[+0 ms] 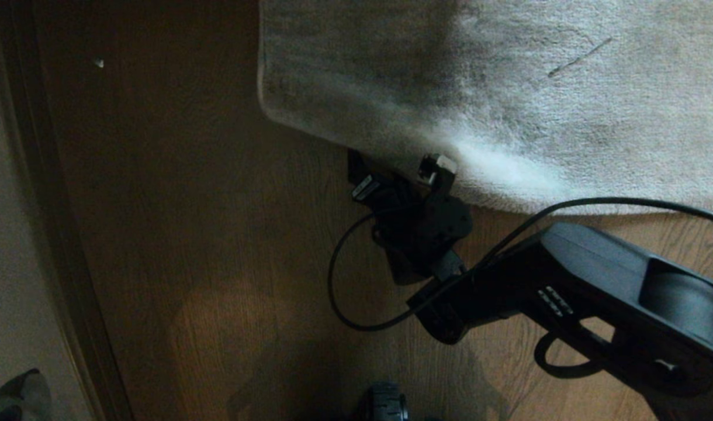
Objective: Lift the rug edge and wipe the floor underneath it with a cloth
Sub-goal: Lift up the carpet
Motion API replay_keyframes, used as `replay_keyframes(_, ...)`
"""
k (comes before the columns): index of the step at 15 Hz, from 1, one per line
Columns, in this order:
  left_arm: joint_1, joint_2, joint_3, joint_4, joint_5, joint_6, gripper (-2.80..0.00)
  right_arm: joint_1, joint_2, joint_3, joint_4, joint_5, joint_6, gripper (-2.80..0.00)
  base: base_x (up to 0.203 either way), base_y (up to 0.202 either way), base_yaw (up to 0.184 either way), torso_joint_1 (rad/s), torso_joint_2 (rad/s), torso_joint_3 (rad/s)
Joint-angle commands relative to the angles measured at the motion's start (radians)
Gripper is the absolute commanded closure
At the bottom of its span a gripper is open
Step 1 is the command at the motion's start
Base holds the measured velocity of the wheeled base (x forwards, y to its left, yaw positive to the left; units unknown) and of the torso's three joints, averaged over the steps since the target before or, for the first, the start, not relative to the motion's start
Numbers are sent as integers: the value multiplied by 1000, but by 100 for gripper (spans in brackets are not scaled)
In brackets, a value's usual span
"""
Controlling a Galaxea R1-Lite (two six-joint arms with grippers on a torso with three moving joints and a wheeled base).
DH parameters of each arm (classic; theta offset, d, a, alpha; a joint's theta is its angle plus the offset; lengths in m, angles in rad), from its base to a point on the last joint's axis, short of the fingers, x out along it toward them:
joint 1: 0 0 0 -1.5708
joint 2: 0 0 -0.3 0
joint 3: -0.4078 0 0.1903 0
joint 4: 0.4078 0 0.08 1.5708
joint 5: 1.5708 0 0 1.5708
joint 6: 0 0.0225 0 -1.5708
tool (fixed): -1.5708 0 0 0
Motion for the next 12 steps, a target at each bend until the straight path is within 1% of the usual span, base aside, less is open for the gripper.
replay_keyframes(1,0,0,0,0,0,0,0,8,-9,-55,-49,-1,2,-280,0,0,0,0,0,0)
replay_keyframes(3,0,0,0,1,0,0,0,15,-14,-112,-49,3,-11,-280,0,0,0,0,0,0)
replay_keyframes(5,0,0,0,-1,0,0,0,23,-35,-130,-45,7,-24,-280,0,0,0,0,0,0)
replay_keyframes(8,0,0,0,0,0,0,0,22,-59,-115,-34,7,-27,-280,0,0,0,0,0,0)
replay_keyframes(11,0,0,0,1,0,0,0,18,-45,-59,-44,7,-27,-280,0,0,0,0,0,0)
replay_keyframes(12,0,0,0,-1,0,0,0,6,-35,-53,-46,6,-28,-280,0,0,0,0,0,0)
